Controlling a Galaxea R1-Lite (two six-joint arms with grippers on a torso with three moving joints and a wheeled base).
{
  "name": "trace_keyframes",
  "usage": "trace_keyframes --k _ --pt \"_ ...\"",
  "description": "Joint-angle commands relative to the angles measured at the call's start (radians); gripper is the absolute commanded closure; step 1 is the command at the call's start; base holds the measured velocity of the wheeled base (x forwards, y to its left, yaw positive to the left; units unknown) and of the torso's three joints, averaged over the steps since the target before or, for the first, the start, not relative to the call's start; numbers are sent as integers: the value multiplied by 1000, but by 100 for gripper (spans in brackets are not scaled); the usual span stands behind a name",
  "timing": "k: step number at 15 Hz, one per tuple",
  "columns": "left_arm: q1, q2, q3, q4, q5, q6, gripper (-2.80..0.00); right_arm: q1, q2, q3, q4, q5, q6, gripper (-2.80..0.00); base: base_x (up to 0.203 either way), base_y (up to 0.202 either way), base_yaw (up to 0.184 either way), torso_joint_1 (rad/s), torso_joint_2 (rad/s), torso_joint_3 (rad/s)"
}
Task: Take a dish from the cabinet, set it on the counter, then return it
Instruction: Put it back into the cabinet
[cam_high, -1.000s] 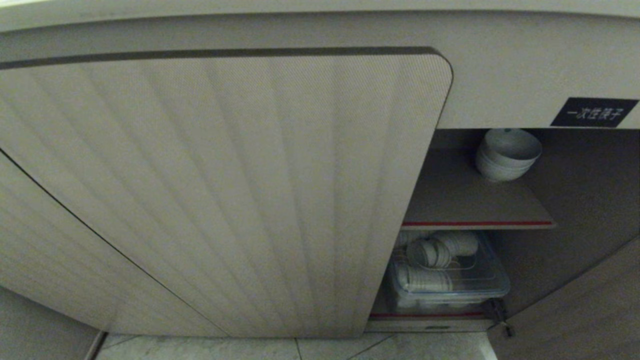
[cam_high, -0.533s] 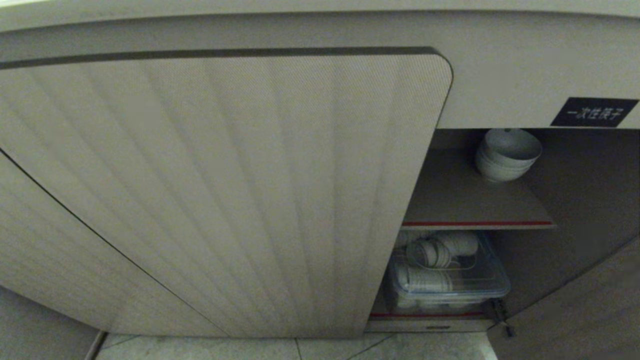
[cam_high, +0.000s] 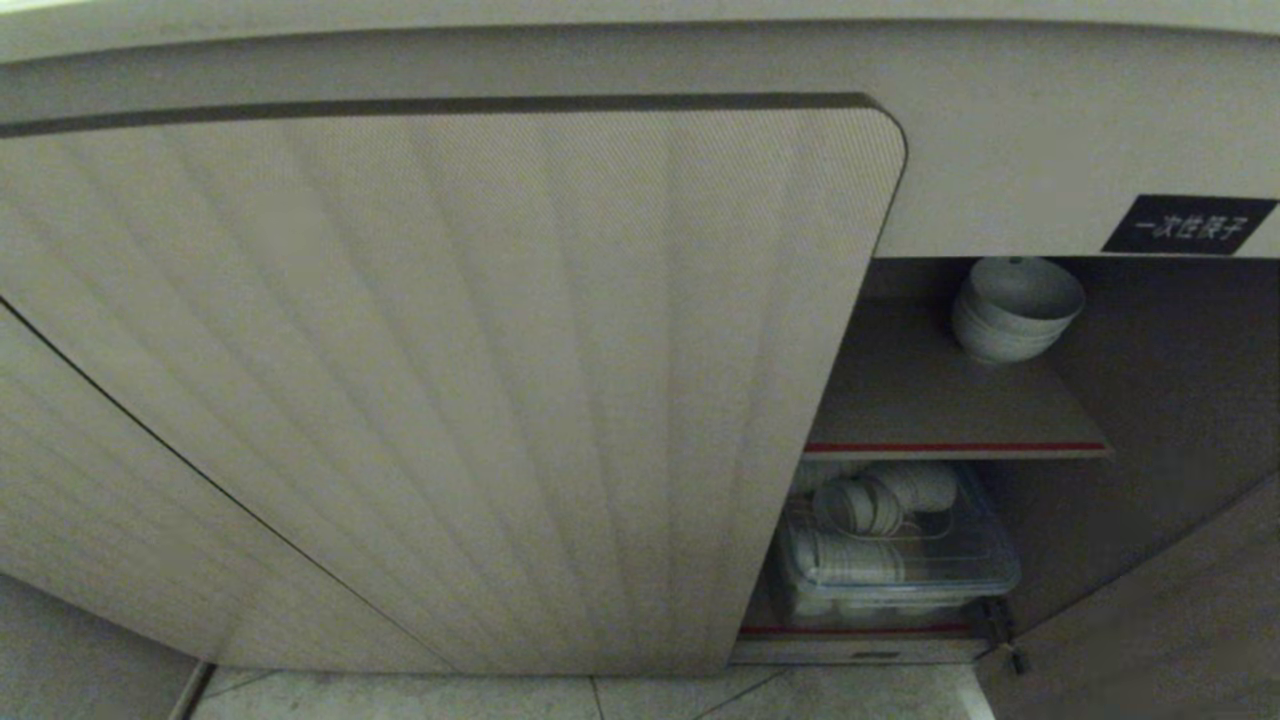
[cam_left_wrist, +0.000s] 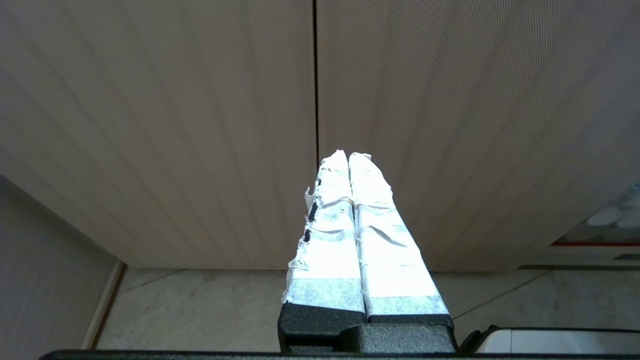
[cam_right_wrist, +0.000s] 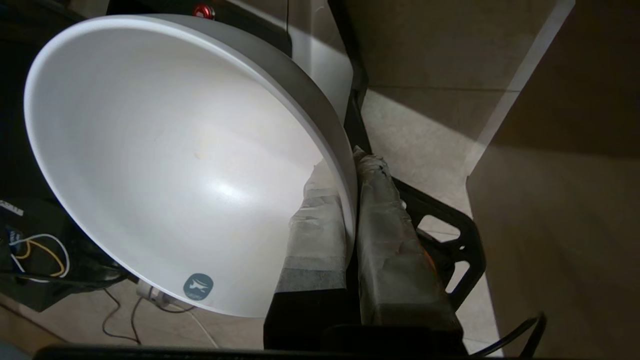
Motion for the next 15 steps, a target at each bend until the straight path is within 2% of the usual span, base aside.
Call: trace_keyframes --k 1,6,10,13,15 --pt "-1 0 0 0 0 -1 0 0 58 2 -23 4 -10 0 0 0 0 0 0 0" --pt "-1 0 0 0 0 -1 0 0 122 0 -91 18 -22 0 0 0 0 0 0 0" --pt "-1 0 0 0 0 -1 0 -1 223 -7 -199 22 -24 0 0 0 0 0 0 0" --pt "0 0 0 0 0 -1 0 -1 297 -66 -215 22 -17 0 0 0 0 0 0 0" --pt "-1 0 0 0 0 -1 0 -1 341 -105 -216 22 21 0 0 0 0 0 0 0"
